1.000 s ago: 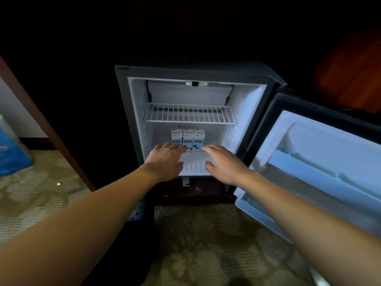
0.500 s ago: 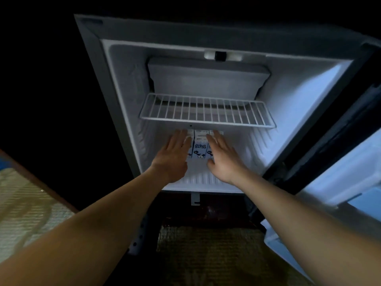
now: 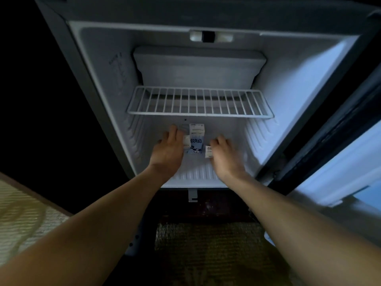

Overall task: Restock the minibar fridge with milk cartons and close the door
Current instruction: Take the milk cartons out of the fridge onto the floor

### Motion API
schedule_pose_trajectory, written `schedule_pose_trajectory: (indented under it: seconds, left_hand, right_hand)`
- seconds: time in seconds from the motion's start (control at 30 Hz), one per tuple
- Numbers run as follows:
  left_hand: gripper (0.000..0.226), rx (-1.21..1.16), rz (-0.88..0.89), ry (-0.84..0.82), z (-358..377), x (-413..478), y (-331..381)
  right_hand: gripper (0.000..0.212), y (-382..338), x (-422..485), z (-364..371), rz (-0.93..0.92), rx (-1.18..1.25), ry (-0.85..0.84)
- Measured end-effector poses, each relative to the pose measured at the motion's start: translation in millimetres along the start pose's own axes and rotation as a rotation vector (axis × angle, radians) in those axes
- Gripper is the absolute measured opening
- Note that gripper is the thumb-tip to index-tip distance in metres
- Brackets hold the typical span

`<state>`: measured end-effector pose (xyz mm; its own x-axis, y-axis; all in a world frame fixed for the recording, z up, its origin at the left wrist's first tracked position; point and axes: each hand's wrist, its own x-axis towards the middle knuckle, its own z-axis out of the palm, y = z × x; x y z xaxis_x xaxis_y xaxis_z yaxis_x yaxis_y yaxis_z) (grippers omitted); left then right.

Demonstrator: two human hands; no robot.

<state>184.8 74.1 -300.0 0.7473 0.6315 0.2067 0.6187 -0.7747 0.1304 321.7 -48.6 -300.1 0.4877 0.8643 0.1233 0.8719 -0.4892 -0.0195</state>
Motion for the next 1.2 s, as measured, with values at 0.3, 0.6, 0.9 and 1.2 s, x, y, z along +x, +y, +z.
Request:
schedule_pose_trajectory:
  seconds: [0.3, 0.6, 0.9, 1.2]
  left_hand:
    - [0.042, 0.098, 0.122, -0.184, -47.5, -22.1, 16.9]
    - [0.045, 0.108, 0.440, -0.327, -163.9, -67.0, 79.8]
    - [0.027, 0.017, 0.699, -0.242, -261.3, -160.0, 202.9]
    - [0.040, -0.062, 0.847, -0.332, -300.4, -230.4, 334.4]
  right_hand:
    - [0.033, 9.7, -73.0, -72.1, -0.078, 0.193, -0.106]
    - [0.031, 26.5, -204.1, -168.7, 0.082, 0.551, -0.031]
    - [0.034, 61.9, -357.9, -242.6, 0.228, 0.516, 0.201]
    - [0.038, 113.9, -506.1, -291.5, 0.441, 0.507, 0.245]
